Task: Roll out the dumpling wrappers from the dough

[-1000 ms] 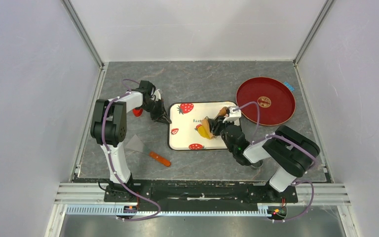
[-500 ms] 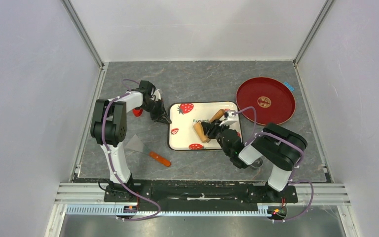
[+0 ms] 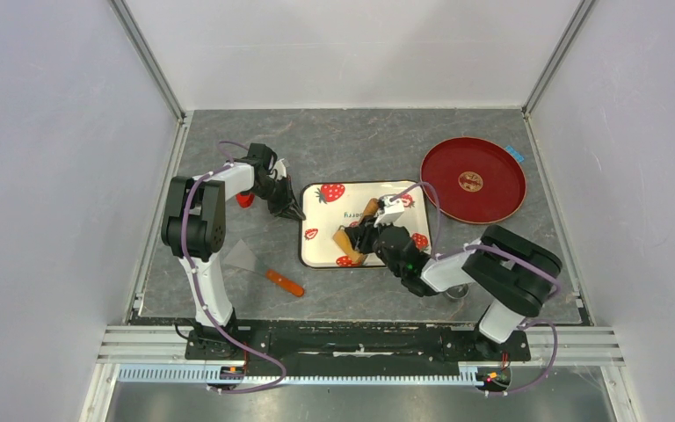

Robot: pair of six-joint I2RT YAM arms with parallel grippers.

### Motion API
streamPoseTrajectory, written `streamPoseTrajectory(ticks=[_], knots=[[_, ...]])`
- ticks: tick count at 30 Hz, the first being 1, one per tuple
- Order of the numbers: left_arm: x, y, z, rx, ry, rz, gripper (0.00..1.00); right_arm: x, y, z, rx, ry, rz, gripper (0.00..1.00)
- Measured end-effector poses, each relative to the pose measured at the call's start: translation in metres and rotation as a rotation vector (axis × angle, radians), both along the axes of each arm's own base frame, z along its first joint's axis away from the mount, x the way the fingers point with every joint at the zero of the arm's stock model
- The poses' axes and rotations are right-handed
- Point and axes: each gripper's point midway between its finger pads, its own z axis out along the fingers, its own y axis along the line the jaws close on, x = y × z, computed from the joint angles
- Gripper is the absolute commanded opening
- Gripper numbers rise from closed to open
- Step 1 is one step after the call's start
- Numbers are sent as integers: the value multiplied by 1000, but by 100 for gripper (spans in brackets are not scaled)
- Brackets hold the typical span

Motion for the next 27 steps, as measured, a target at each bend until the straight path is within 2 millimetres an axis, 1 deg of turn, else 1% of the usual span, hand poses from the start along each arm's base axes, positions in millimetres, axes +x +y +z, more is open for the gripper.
streamPoseTrajectory(ticks=[3,6,9,12,14,17,19,21,24,27], knots=[[0,0,0,-2,-1,0,2,-6,7,5,-70,17,47,0],[0,-2,0,-6,-3,-4,2,-11,4,8,-137,44,72,0],[0,-2,1,-7,-3,-5,2,-16,0,17,-189,65,95,0],[0,-2,1,-7,-3,-5,2,-15,-5,38,-185,67,108,0],[0,-2,1,-7,-3,-5,2,-11,-15,57,-153,58,99,0],[0,-2,0,-7,-3,-5,2,2,-47,89,-85,24,27,0],[0,-2,0,-7,-4,-5,2,7,-77,107,-36,-2,-45,0],[0,-2,0,-7,-4,-5,2,4,-111,115,-4,-15,-125,0],[0,-2,1,-7,-3,-5,2,-5,-146,109,5,-5,-207,0],[0,-2,1,-8,-4,-5,2,-15,-183,90,-18,39,-299,0]])
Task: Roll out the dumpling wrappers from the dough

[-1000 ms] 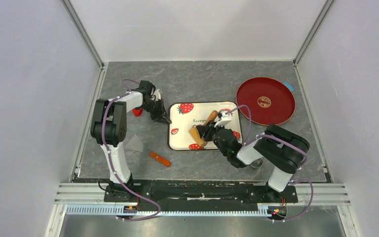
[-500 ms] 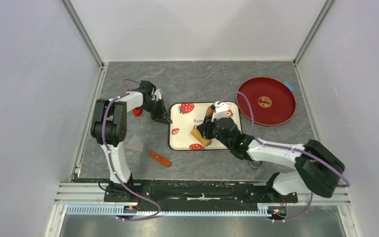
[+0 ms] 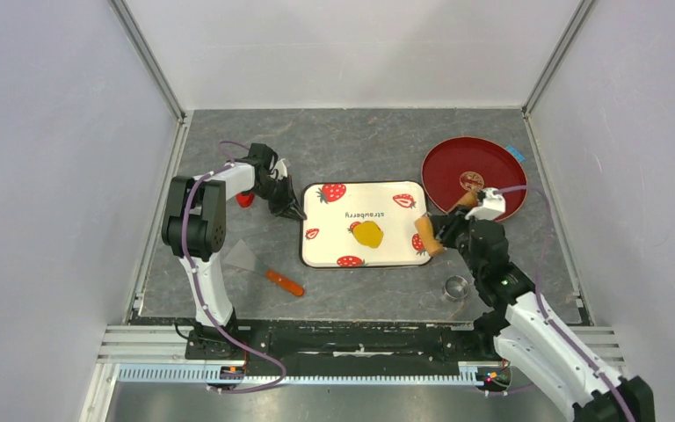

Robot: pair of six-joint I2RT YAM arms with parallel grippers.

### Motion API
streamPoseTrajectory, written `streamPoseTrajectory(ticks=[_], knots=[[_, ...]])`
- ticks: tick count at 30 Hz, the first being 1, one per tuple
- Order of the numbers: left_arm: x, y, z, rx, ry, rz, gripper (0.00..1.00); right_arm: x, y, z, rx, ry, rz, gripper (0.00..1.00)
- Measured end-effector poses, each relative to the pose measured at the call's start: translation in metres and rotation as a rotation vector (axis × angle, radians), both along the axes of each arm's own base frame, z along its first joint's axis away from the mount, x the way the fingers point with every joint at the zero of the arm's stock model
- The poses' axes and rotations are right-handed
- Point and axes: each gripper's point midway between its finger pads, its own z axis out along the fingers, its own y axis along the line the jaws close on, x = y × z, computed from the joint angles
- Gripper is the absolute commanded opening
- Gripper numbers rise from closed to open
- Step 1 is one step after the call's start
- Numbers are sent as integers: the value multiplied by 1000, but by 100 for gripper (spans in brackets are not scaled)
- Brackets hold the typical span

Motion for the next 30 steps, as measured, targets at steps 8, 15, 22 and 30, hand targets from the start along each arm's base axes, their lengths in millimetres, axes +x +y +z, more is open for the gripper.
streamPoseTrajectory(ticks=[8,15,22,30], knots=[[0,0,0,-1,0,0,2,-20,-83,-69,-49,207,-232,2],[0,0,0,-1,0,0,2,-23,-97,-93,8,260,-242,23],[0,0,0,-1,0,0,2,-34,-105,-103,-9,315,-266,84],[0,0,0,-2,-1,0,2,-45,-120,-92,-96,464,-318,91]])
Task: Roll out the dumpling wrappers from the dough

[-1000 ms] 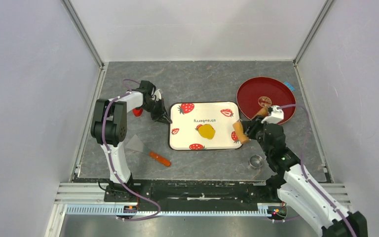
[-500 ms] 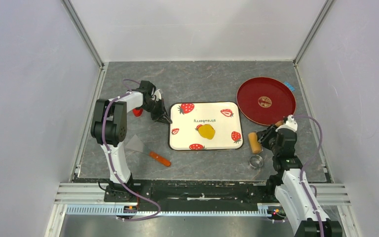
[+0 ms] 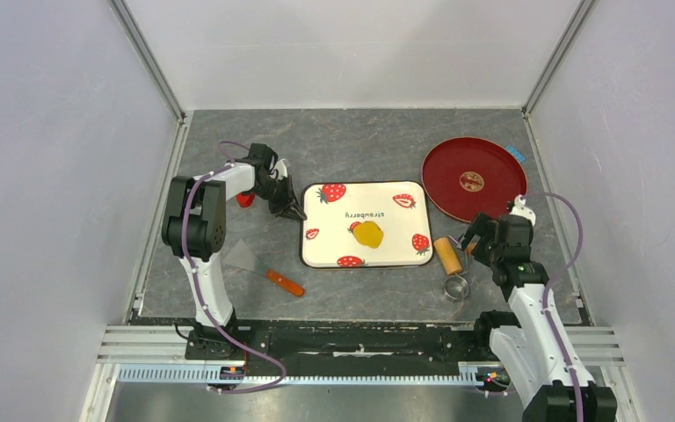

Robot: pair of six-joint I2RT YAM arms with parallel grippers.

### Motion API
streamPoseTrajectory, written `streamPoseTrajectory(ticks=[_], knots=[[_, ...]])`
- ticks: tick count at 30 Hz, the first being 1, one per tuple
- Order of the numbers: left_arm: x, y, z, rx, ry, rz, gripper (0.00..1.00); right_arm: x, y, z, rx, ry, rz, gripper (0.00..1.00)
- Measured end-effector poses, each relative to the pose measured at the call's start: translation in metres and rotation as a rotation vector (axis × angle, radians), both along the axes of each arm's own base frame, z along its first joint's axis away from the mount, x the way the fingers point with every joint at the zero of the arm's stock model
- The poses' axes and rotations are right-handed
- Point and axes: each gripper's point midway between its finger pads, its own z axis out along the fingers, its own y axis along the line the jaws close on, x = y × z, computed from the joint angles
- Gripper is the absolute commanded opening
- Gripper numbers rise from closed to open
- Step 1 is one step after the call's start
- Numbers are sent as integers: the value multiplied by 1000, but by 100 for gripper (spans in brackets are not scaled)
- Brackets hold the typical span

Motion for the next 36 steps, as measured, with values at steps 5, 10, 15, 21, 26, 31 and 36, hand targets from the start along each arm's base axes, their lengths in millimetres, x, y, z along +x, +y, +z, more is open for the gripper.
streamPoseTrajectory(ticks=[5,10,15,21,26,31,36], knots=[[0,0,0,0,0,0,2,-3,-3,6,-25,65,13,77],[0,0,0,0,0,0,2,-19,8,-4,4,151,80,61],[0,0,0,0,0,0,2,-39,16,-8,32,210,126,54],[0,0,0,-1,0,0,2,-56,21,-11,40,252,165,49],[0,0,0,-1,0,0,2,-69,25,-16,46,309,208,35],[0,0,0,-2,1,0,2,-77,29,-23,58,349,245,26],[0,0,0,-3,1,0,2,-83,34,-30,84,380,274,21]])
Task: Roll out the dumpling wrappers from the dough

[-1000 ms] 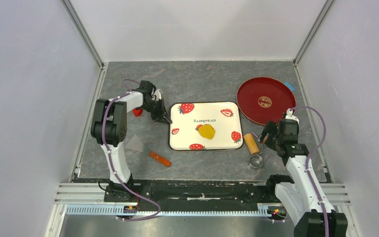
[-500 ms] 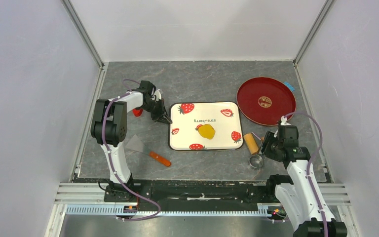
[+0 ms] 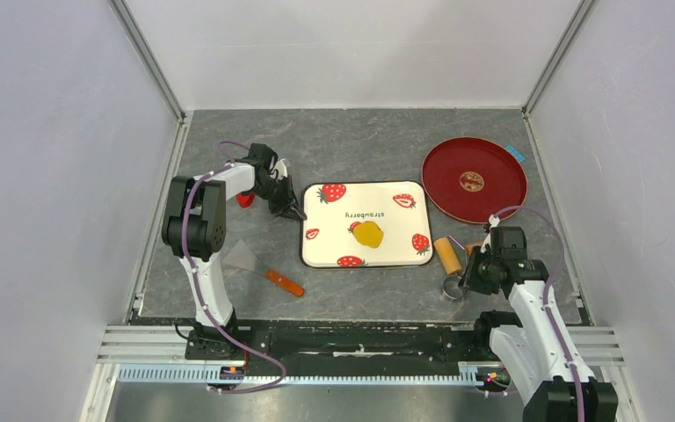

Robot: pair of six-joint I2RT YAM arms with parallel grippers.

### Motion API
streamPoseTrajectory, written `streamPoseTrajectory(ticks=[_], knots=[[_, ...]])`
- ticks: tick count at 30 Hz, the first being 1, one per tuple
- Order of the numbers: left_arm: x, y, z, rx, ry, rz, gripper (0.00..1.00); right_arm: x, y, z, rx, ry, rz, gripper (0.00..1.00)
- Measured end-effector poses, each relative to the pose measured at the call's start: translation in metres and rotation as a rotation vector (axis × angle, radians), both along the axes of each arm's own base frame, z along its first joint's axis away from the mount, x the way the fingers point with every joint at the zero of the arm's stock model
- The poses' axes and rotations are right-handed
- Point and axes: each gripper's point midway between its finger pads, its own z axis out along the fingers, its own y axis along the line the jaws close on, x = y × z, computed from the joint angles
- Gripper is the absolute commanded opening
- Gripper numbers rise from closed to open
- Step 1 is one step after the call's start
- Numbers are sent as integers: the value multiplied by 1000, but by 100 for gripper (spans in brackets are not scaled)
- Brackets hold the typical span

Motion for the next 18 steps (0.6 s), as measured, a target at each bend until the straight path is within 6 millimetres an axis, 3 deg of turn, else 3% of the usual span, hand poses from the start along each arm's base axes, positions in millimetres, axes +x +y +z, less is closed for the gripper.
streamPoseTrajectory(ticks=[3,7,18], knots=[[0,0,0,0,0,0,2,-5,4,-5,19,24,16,18],[0,0,0,-1,0,0,2,-7,8,-7,40,38,41,1],[0,-1,0,-4,1,-1,2,-13,16,0,71,55,101,0]])
